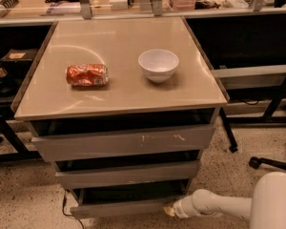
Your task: Close bottom drawer
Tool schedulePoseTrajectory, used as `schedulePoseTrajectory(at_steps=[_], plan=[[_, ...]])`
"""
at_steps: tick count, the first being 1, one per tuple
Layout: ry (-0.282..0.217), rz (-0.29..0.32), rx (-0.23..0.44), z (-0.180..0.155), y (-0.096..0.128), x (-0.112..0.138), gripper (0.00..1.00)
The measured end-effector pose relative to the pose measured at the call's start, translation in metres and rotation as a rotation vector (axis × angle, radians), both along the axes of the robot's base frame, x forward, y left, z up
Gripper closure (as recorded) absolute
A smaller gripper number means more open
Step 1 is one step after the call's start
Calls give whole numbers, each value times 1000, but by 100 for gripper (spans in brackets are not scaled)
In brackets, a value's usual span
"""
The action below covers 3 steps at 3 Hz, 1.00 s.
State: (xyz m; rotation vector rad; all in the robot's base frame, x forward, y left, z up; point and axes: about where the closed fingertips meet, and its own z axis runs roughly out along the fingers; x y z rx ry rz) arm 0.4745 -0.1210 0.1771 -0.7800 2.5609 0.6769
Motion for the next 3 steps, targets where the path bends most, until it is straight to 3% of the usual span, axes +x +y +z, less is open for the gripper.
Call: schedulePoseTrajectory(at_steps=[2,3], plan=[[-99,11,-14,-8,20,64,100],[-89,13,-9,-8,19,59,100]])
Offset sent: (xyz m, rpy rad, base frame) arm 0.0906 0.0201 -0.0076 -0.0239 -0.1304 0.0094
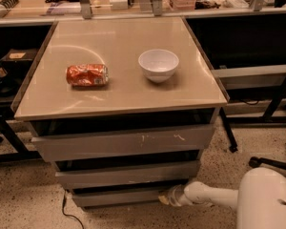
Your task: Close bottom drawer
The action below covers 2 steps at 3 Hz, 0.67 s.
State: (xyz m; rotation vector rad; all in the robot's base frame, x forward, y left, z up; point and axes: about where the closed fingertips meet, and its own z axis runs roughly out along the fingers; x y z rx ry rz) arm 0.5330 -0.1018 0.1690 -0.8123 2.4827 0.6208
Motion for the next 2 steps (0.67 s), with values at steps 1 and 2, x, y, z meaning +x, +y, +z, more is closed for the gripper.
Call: schedulePoseTrajectory(at_steps=[1,2], plan=[[37,-27,-6,8,-14,-30,100],[46,-175,-16,43,-66,-71,100]])
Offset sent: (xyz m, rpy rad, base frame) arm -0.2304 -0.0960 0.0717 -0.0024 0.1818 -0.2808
